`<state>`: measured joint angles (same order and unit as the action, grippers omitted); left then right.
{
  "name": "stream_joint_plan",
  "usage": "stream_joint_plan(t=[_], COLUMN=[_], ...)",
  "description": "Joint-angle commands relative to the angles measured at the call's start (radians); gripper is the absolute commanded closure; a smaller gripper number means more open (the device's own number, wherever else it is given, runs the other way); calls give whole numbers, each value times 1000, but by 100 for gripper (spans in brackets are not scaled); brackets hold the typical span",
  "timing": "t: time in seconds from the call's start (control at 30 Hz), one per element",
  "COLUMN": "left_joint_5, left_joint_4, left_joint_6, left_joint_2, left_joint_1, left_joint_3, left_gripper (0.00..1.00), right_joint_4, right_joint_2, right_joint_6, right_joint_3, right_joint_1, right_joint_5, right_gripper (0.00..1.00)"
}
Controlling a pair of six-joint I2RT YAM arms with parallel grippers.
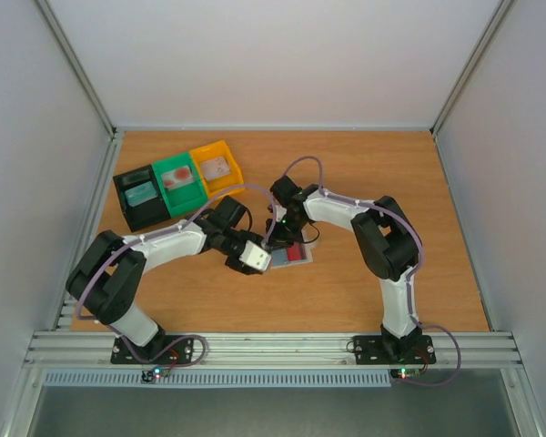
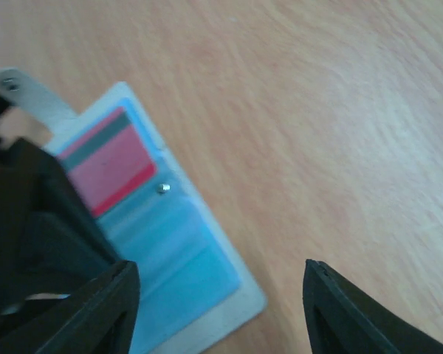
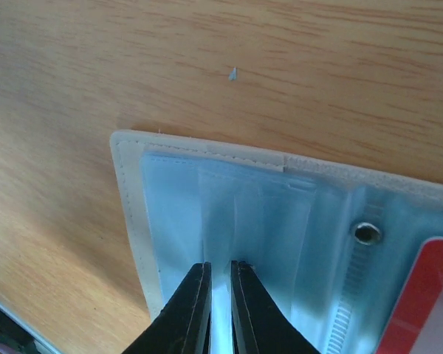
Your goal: Take the credit cards out of the card holder
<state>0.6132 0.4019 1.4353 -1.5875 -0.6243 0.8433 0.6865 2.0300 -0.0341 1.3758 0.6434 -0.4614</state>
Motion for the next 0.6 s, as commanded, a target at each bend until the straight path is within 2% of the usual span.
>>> stream_joint_plan(t=[0.0, 0.03, 0.1, 0.17, 0.2, 0.3, 0.37, 0.57], left_joint_5=[-17, -16, -70, -154, -177, -196, -197, -229], left_joint_4=[10, -1, -67, -144, -146, -103, -92, -64], left_joint_6=[-446, -445, -301, -108, 21, 222, 249, 150], left_joint_2=[19, 17, -10, -61, -83, -112, -133, -151], left_joint_1=[-12, -16, -38, -54, -55, -55, -59, -58], left_joint_3=[59, 48, 4, -35, -43, -37, -5, 34], left_gripper=[40, 39, 36, 37, 39, 42, 42, 42], right_joint_4=[-46, -62, -85, -90, -90, -97, -105, -103], right_joint_2=[25, 28, 33, 33, 28, 19, 16, 9], right_joint_6=[-46, -55, -71, -77, -77, -86, -87, -74], right_joint_3=[3, -4, -12, -13, -13, -19, -24, -38], right_joint_1=[-16, -21, -28, -30, -31, -41, -43, -42], right_joint_5=[-45, -60, -90, -100, -99, -103, -110, -133], right_gripper=[91, 91, 91, 91, 91, 91, 91, 91])
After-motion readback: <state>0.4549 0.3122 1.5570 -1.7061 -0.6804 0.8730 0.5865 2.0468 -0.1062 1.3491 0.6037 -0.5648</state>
